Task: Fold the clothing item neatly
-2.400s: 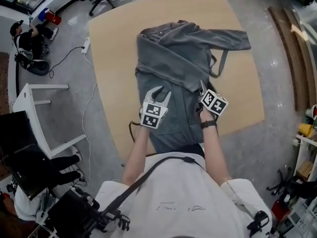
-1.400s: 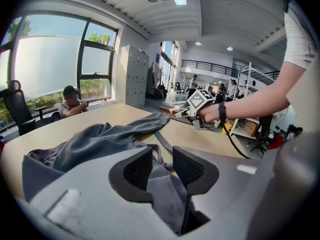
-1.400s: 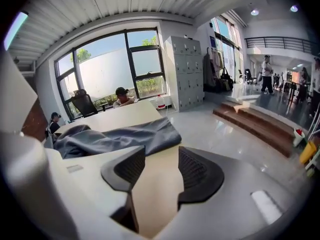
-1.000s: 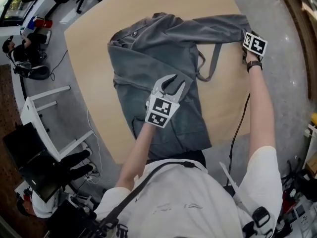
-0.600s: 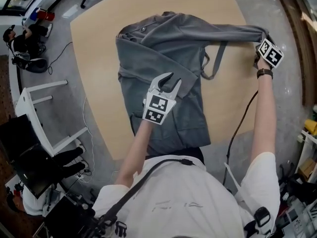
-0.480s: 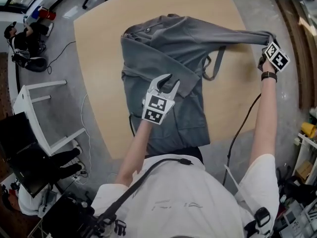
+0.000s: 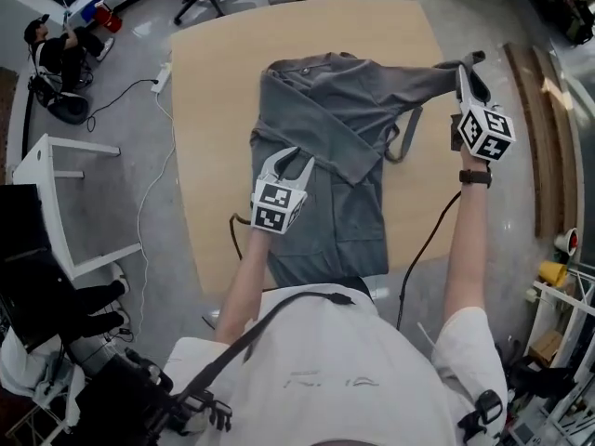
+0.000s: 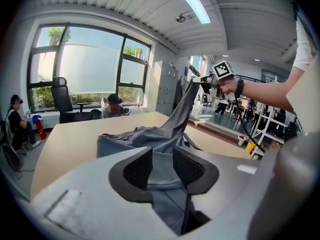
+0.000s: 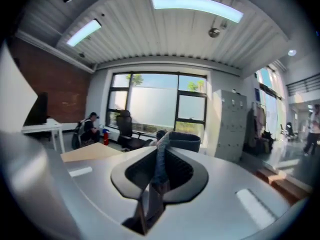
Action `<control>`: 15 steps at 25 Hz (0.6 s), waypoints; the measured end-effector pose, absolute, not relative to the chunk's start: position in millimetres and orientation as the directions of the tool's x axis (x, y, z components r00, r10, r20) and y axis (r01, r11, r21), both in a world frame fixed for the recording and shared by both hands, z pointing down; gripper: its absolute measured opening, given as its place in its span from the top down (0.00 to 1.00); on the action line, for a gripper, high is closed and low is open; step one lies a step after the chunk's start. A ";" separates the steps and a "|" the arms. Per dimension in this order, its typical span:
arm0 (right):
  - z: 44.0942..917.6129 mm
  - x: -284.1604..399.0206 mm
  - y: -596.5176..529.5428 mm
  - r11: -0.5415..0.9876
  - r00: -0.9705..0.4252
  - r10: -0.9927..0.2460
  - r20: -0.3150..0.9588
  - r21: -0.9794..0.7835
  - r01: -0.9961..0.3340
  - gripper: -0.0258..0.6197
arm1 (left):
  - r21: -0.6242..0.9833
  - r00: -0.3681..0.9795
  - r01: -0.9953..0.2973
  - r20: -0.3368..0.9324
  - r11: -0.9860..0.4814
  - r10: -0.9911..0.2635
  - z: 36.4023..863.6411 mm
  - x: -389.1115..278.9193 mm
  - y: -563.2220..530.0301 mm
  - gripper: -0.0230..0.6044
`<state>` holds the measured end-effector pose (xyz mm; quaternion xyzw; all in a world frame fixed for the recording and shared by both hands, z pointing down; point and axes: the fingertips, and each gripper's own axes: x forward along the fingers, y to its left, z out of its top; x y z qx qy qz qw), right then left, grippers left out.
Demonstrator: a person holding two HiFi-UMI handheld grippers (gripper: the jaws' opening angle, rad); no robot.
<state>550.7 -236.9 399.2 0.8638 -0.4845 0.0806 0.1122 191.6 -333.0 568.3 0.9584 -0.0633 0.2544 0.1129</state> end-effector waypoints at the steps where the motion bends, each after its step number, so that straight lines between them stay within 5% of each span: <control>1: 393.7 519.8 -258.8 -0.433 0.454 -0.858 0.242 0.137 -0.891 0.90 | 0.181 0.864 -0.201 0.496 -0.963 -0.087 565.4 182.6 -339.1 0.75; 8: 457.3 283.9 -367.2 0.004 0.035 -0.932 0.361 0.107 -0.994 0.89 | 0.174 0.837 -0.370 0.488 -0.912 -0.247 551.0 95.8 -377.7 0.75; 15: 674.6 120.9 -377.2 0.200 -0.129 -0.699 0.703 0.019 -0.980 0.89 | 0.195 0.789 -0.480 0.522 -0.855 -0.324 569.5 18.5 -397.6 0.75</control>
